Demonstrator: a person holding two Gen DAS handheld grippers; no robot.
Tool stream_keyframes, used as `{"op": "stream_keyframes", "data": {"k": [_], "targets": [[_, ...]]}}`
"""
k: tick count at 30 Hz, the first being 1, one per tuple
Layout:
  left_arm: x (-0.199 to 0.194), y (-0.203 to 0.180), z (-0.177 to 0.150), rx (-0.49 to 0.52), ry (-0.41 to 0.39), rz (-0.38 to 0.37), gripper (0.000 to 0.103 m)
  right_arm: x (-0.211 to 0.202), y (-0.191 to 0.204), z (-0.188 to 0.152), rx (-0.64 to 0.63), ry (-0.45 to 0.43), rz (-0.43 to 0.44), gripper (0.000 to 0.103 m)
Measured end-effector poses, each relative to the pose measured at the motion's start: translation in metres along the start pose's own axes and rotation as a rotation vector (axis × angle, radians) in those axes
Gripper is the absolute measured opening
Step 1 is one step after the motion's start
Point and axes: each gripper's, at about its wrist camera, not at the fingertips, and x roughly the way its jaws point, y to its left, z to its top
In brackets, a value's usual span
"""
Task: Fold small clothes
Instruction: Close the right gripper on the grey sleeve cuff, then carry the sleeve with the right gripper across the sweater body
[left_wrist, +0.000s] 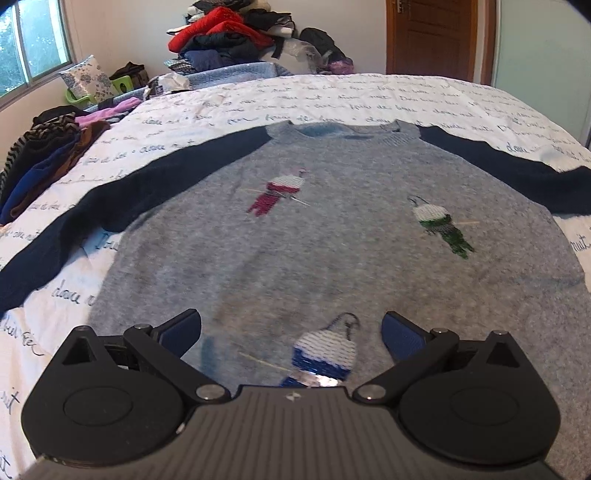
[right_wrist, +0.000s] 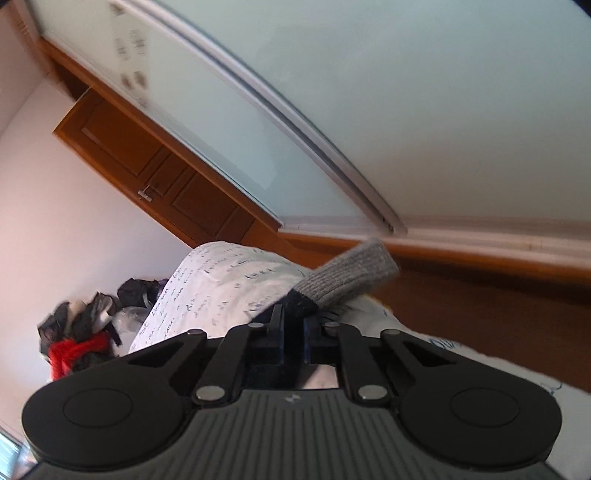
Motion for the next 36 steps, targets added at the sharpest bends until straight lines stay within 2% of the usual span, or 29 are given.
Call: {"op": "stream_keyframes", "data": {"k": [4,10,15,19,27,31,36], "targets": [[0.003,0.018,0.006,-0.027,-0.001,0.043,0.103,-0.013,0.035,-0.004,-0.171,-0.041,0.019,0.008],[0.002,0.04,0.004,-0.089,0.013,0.048,0.103,-0.032,0.084,-0.023,-0.449,-0.092,0.027,0.008],[0.0,0.045,-0.002,-0.09,0.019,0.049,0.103,-0.039,0.097,-0.037,-0.5,-0.095,0.032,0.008],[0.002,0.047,-0.006,-0.09,0.025,0.058,0.103,-0.05,0.115,-0.059,-0.616,-0.102,0.059,0.008],[0.002,0.05,-0.008,-0.101,0.03,0.046,0.103,-0.073,0.182,-0.127,-0.869,-0.069,0.225,0.009],[0.002,0.05,-0.009,-0.094,0.031,0.042,0.103,-0.072,0.21,-0.157,-0.906,-0.02,0.296,0.009],[0.003,0.053,-0.013,-0.092,0.036,0.041,0.103,-0.07,0.238,-0.196,-0.916,0.043,0.343,0.009]]}}
